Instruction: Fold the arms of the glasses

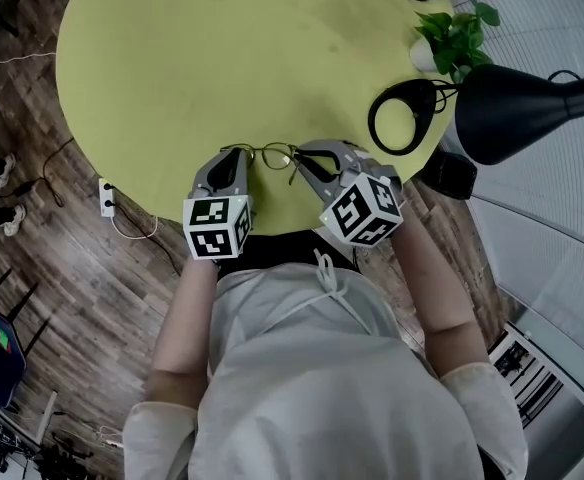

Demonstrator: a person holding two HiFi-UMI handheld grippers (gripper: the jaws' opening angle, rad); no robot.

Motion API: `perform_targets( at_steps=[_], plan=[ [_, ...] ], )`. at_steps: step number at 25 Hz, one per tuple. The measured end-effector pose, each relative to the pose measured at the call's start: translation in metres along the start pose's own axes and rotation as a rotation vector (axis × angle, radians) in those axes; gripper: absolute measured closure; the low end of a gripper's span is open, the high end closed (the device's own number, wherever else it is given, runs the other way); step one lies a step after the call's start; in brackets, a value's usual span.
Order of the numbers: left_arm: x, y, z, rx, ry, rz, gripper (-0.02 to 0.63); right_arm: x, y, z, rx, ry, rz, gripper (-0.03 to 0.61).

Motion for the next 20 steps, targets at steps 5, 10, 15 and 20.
perform_targets(
  at_steps=[5, 10, 15, 20],
  plan=[
    [0.010, -0.002, -0.007, -0.082, -0.002, 0.024, 0.607, 0.001, -0.001, 0.001, 0.022, 0.007, 0.004, 0.558],
    [0.018, -0.020, -0.008, -0.053, 0.039, 0.084, 0.607, 0.002, -0.002, 0.004, 0.037, 0.009, 0.007, 0.558],
    [0.013, -0.027, -0.002, 0.035, 0.042, 0.112, 0.607, 0.001, 0.000, 0.003, 0.053, 0.003, 0.006, 0.558],
    [0.008, -0.026, -0.001, 0.040, 0.042, 0.147, 0.607, -0.001, 0.005, 0.007, 0.072, 0.030, 0.010, 0.558]
  ],
)
Point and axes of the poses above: the fingertips, and each gripper's own axes: x backward along the fingers, z to its left, y out of its top, the point moved 7 cm from there along x, backward along the fingers, and after that the axes turned 3 degrees about -x, right-handed, at the moved point
